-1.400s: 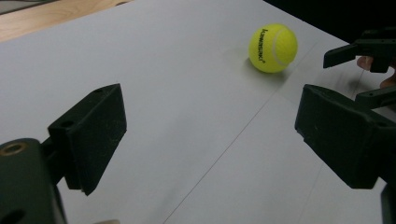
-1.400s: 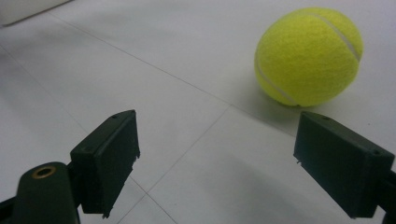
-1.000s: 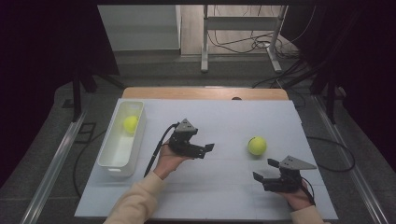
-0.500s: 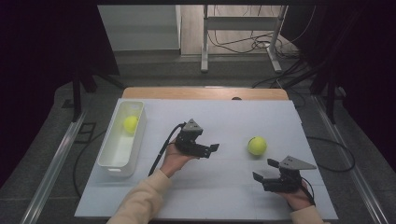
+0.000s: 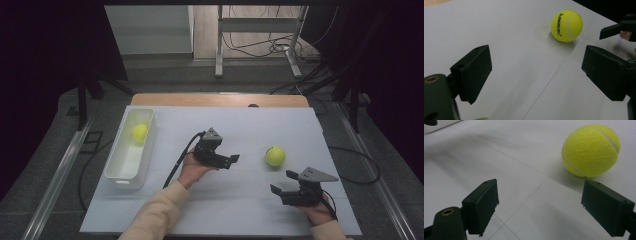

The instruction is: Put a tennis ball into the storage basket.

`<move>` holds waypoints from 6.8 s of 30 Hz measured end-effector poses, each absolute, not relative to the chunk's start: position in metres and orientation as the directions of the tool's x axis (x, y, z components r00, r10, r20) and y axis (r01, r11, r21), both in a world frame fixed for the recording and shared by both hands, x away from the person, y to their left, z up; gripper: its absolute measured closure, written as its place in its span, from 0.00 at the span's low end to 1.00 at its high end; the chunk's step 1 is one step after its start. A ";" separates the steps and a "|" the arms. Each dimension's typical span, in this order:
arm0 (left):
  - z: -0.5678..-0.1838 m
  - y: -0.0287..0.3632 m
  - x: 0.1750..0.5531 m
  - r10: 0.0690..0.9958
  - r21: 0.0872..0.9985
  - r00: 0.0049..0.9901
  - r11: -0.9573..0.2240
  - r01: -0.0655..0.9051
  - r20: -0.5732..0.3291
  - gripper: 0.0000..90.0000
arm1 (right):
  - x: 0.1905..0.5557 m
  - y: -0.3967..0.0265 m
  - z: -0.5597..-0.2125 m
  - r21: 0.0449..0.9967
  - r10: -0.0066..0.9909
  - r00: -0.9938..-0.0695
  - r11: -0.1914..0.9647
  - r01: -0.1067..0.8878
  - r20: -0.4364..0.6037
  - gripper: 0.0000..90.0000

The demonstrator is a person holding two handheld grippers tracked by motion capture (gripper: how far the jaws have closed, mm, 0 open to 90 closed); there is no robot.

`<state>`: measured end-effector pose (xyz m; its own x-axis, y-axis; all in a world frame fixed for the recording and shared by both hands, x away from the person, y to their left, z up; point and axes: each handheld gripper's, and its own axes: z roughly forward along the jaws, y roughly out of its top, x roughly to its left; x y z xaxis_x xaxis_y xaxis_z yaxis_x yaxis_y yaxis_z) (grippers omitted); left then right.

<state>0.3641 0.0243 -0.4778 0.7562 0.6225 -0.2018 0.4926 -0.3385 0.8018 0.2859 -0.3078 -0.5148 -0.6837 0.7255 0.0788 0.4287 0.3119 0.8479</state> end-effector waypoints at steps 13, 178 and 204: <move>-0.485 0.009 0.371 0.616 0.793 0.758 -0.344 0.503 -0.214 0.11 | 0.286 -0.307 -0.515 0.845 0.723 -0.686 0.318 0.431 0.077 0.17; -0.519 -0.126 0.408 0.503 0.742 0.837 -0.474 0.474 -0.214 0.29 | 0.283 -0.310 -0.514 0.847 0.725 -0.684 0.313 0.429 0.078 0.17; -0.507 -0.115 0.403 0.505 0.751 0.837 -0.465 0.469 -0.210 0.30 | 0.283 -0.309 -0.514 0.844 0.725 -0.684 0.317 0.432 0.078 0.17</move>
